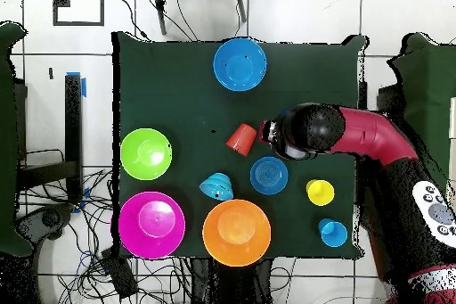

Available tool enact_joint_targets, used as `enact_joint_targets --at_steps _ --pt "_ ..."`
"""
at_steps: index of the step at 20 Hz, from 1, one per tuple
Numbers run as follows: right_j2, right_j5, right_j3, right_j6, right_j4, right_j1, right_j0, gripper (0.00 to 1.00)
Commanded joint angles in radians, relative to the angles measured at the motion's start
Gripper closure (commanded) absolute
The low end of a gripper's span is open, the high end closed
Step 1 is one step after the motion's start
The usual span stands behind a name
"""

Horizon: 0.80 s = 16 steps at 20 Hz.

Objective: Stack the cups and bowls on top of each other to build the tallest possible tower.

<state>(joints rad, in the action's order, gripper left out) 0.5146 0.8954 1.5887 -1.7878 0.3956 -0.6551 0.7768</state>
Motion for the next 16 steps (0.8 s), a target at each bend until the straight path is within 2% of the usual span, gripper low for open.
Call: enact_joint_targets --at_steps 1,7,12,16 --pt "0.012 -0.036 0.017 0.074 0.034 0.105 -0.020 0.00" --pt "0.010 -0.037 -0.028 0.089 0.050 0.150 -0.027 0.00" --pt "0.015 -0.031 -0.033 0.075 0.039 0.160 -0.036 0.00" --pt "0.025 -0.017 -0.081 0.084 0.027 0.198 -0.037 0.00"
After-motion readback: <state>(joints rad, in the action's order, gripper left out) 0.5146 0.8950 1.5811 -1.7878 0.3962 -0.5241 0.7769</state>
